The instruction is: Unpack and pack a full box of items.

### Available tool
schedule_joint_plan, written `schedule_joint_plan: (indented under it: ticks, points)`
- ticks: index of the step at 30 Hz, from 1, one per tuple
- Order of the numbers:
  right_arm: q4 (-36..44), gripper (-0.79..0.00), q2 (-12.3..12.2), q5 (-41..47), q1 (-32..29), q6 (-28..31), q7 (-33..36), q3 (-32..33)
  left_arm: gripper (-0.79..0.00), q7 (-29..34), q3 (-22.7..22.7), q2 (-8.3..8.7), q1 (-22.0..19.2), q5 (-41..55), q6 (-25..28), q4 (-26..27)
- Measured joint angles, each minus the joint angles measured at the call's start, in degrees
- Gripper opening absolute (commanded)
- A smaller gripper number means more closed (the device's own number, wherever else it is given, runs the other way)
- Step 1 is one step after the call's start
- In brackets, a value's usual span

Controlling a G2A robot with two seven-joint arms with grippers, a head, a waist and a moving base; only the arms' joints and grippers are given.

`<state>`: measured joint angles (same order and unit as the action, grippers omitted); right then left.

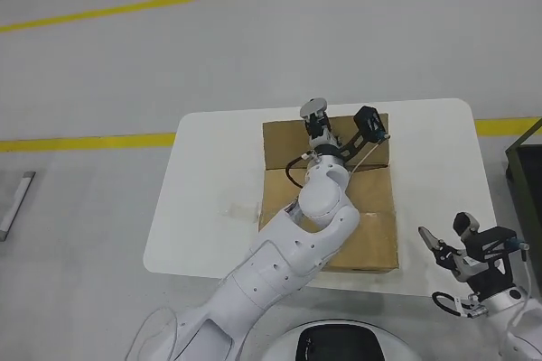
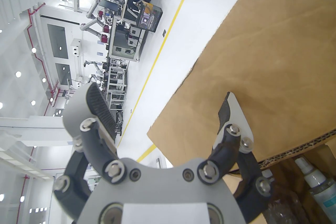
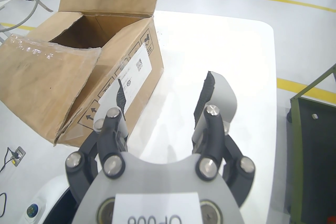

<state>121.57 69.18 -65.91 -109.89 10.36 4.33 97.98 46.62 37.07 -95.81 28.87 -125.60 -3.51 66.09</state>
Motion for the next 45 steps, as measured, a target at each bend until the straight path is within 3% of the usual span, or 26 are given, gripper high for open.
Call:
schedule_joint_plan:
  ticks: [23, 28, 32, 36, 40, 42, 43, 45]
  points:
    - [-0.8, -0.083, 0.1, 0.6, 1.6, 1.0, 1.1, 0.3, 0.0, -0.3, 4.5, -2.3, 1.8, -4.3, 4.9, -3.0]
    - [-0.6, -0.083, 0.1, 2.1, 1.4, 1.0, 0.6, 1.2, 0.0, -0.7, 6.5, -2.41, 3.3, -3.5, 6.2, 1.2]
    - [-0.5, -0.108, 0.2, 3.9, 0.7, 1.0, -1.1, 3.2, 0.0, -0.4, 10.0, -1.77, 5.9, -2.4, 8.6, 8.0]
    - [-0.3, -0.188, 0.3, 8.8, -0.2, 3.5, -5.8, 5.6, 0.0, -0.4, 15.0, -0.85, 10.2, 0.1, 11.1, 18.1]
    - [-0.1, -0.462, 0.1, 9.3, -0.3, 8.4, -6.8, 6.8, 0.0, -0.8, 19.4, 0.2, 14.8, 1.0, 15.8, 27.4]
    - [0.2, -0.745, -0.1, 8.6, -0.2, 11.7, -5.4, 7.0, 0.0, -1.0, 21.8, 0.71, 17.8, 1.8, 18.7, 32.1]
    - [0.2, -0.785, -0.3, 8.4, 0.0, 13.0, -4.6, 7.0, 0.0, -0.7, 23.0, 0.88, 19.1, 3.4, 19.9, 34.1]
    - [0.3, -0.785, -0.4, 9.0, 0.7, 16.0, -3.7, 7.0, 0.0, 0.1, 25.5, 1.3, 21.9, 6.6, 22.7, 38.6]
